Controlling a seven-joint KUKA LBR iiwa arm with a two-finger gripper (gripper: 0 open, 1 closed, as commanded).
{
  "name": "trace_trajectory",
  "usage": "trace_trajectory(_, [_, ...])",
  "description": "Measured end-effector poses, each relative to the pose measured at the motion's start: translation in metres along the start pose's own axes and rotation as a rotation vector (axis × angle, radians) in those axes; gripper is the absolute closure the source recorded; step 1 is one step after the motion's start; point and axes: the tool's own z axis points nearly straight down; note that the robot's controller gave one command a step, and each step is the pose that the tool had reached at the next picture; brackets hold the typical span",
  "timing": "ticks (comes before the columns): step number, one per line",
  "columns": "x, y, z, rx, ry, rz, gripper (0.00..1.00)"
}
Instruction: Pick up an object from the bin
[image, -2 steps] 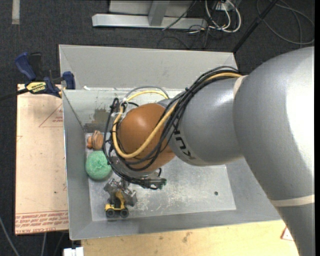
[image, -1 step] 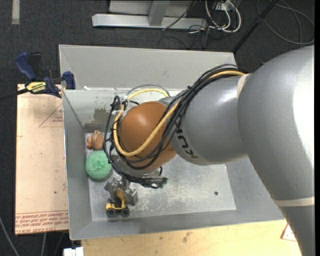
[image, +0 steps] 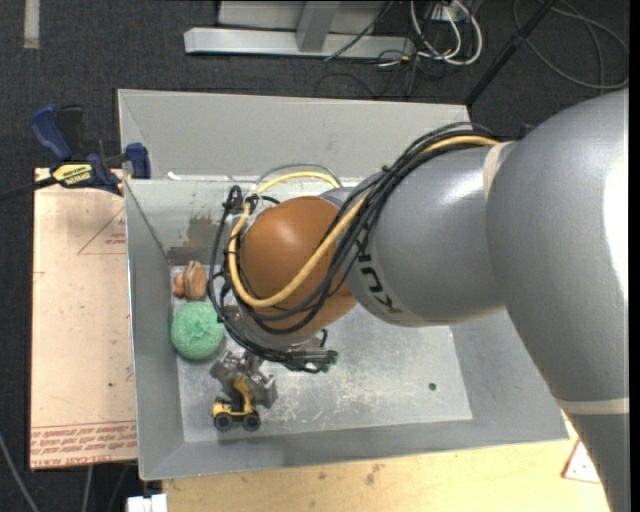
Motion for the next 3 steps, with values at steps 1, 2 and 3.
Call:
trace_trajectory(1, [0.000, 0.000, -0.010, 0.001, -0.001, 0.000, 1.00])
trace_trajectory(2, [-0.001, 0.000, -0.020, 0.001, -0.002, 0.000, 1.00])
trace_trajectory(3, [-0.001, 0.000, -0.028, 0.001, -0.001, 0.001, 1.00])
